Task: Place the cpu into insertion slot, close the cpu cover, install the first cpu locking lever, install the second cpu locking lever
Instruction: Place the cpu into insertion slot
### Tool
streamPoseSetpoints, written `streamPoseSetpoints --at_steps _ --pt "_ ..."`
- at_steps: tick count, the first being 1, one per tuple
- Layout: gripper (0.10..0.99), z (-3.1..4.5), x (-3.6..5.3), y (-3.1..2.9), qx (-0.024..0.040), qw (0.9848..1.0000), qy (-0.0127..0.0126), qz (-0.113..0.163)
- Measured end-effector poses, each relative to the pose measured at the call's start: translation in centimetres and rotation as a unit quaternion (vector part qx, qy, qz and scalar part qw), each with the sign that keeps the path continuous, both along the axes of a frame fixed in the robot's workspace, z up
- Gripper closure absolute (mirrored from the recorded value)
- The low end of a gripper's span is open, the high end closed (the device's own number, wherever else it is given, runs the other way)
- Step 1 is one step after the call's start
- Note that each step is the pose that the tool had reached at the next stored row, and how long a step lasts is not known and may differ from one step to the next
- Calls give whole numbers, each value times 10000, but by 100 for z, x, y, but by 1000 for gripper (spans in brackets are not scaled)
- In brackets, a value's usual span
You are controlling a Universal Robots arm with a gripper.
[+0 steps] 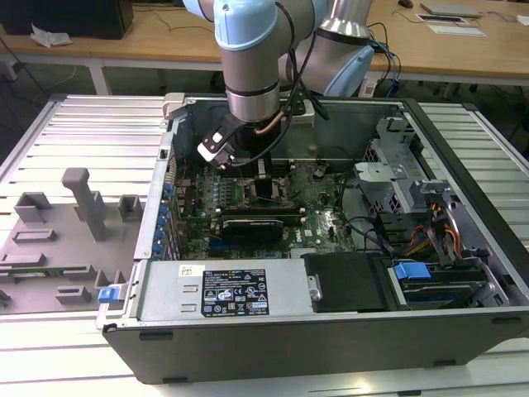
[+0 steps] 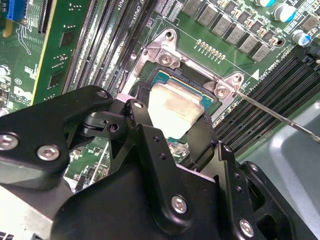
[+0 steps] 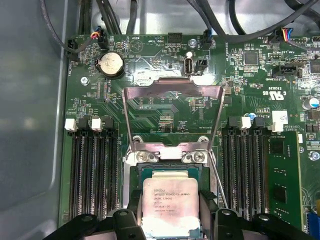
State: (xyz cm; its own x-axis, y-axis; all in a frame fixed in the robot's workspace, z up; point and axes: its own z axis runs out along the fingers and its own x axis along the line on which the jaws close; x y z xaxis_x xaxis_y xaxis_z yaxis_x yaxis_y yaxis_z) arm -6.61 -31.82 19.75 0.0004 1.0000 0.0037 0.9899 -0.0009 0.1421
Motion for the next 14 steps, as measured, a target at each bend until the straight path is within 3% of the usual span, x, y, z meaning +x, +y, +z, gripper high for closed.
streamPoseSetpoints --at_steps 6,7,9,14 --pt "533 -2 0 0 1 10000 0 0" --pt "471 -2 0 0 1 10000 0 0" --pt "471 -1 0 1 1 10000 -1 0" --pt "471 96 0 0 -1 10000 -1 0"
